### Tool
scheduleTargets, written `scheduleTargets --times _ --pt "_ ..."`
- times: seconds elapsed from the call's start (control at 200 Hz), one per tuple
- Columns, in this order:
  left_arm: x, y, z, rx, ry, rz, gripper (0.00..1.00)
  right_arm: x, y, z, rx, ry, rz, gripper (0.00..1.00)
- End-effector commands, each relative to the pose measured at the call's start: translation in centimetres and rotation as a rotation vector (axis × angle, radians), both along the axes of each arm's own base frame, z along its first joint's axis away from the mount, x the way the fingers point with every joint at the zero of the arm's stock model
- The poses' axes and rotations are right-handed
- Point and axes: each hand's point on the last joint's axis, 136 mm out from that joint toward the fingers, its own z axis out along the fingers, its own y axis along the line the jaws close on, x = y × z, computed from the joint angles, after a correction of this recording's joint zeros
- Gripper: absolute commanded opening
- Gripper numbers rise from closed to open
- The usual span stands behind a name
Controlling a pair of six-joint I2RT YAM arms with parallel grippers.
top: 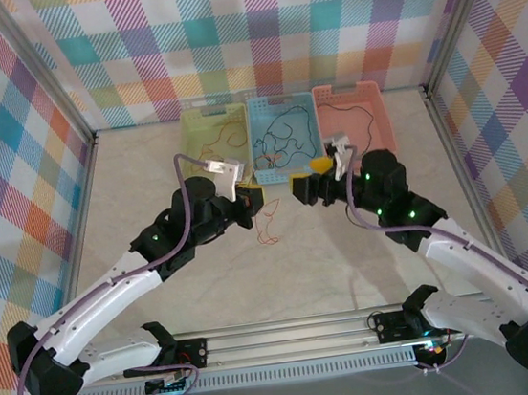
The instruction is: Untangle the cables
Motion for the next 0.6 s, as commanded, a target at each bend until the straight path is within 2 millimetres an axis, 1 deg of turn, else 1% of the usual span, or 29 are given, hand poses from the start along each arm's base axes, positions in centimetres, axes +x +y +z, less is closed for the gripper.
scheduleTargets --times 0.0,0.01,0.04,0.065,0.085,0.15,0.25,0.315,0.33,0.365,0.495,0.595 --pt "0.9 1.8 -0.2 -0.003 0.054 0.078 0.00 1.7 -3.0 -3.0 -0.077 -0.087 -0.177 0.76" --pt "1.1 1.9 -0.1 -0.006 0.056 0.080 0.00 1.8 -3.2 -3.3 -0.080 -0.089 -0.188 0.76" --pt "1.5 2.2 0.2 -0.005 0.062 0.091 0.00 2.0 -3.6 -4.9 -0.098 -0.073 -0.210 0.76" --pt "2.0 2.4 0.6 -0.006 0.060 0.107 0.00 2.1 -3.8 -5.9 -0.111 -0.069 -0.221 0.75" --pt "2.2 2.8 0.4 0.015 0.076 0.122 0.00 2.2 -3.8 -6.6 -0.123 -0.066 -0.223 0.75" --pt "3.6 3.5 1.5 0.020 0.081 0.162 0.00 2.6 -3.8 -8.6 -0.155 -0.034 -0.229 0.74" --pt "6.1 4.4 3.4 -0.012 0.104 0.205 0.00 3.1 -3.4 -10.9 -0.166 0.006 -0.232 0.72" --pt "7.9 4.8 5.0 -0.036 0.106 0.225 0.00 3.4 -3.5 -12.4 -0.162 0.032 -0.250 0.71" --pt "8.4 4.9 5.0 -0.035 0.113 0.232 0.00 3.5 -3.4 -12.7 -0.153 0.040 -0.256 0.71" --pt "9.4 5.3 5.8 -0.044 0.116 0.248 0.00 3.6 -3.4 -13.2 -0.143 0.053 -0.264 0.71" --pt "13.3 6.5 7.8 -0.078 0.116 0.298 0.00 4.0 -3.4 -15.0 -0.166 0.073 -0.278 0.68" --pt "16.4 7.1 8.4 -0.091 0.124 0.332 0.00 4.5 -3.4 -16.0 -0.193 0.086 -0.287 0.67"
